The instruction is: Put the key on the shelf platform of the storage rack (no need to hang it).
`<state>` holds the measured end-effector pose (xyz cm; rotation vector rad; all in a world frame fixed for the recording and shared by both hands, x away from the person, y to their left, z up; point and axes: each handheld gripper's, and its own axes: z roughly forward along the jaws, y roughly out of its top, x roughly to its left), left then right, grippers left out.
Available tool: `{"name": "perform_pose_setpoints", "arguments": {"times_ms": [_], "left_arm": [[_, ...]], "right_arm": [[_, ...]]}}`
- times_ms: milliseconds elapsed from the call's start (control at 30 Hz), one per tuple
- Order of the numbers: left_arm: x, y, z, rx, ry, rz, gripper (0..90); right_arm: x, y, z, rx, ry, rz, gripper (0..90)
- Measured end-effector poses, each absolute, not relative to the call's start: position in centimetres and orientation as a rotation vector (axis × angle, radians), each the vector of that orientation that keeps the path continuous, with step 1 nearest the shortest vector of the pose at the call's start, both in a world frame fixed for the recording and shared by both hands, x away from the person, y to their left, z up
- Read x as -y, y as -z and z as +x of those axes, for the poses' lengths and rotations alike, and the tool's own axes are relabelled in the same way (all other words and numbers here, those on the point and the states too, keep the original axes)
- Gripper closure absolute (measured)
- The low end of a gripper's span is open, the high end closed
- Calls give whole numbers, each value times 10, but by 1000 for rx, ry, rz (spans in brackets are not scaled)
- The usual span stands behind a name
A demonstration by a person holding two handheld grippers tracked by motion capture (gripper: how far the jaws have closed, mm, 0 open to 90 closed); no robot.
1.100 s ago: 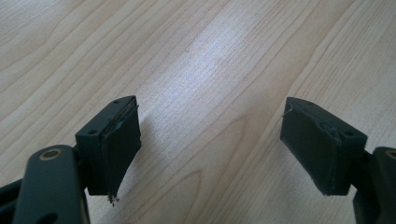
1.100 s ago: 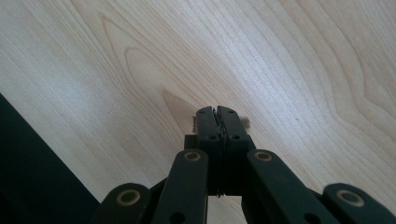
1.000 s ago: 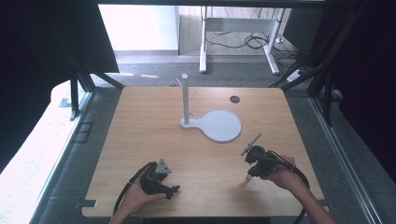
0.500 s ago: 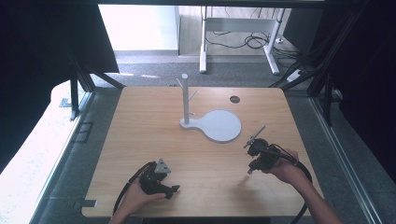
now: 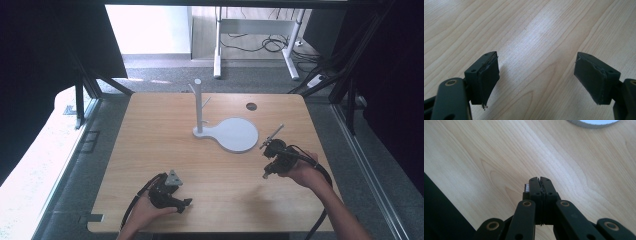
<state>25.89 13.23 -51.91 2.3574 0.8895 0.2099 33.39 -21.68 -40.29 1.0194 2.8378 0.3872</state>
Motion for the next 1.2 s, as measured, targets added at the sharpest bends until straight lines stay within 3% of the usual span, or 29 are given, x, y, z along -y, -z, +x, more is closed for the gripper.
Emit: {"name": "perform_pose_setpoints", "arguments": {"times_ms": [1200], "left_arm": [[-133, 519, 259, -884, -212, 2356, 204]], "right_arm": [[187, 387, 412, -2816, -484, 1075, 896]]}}
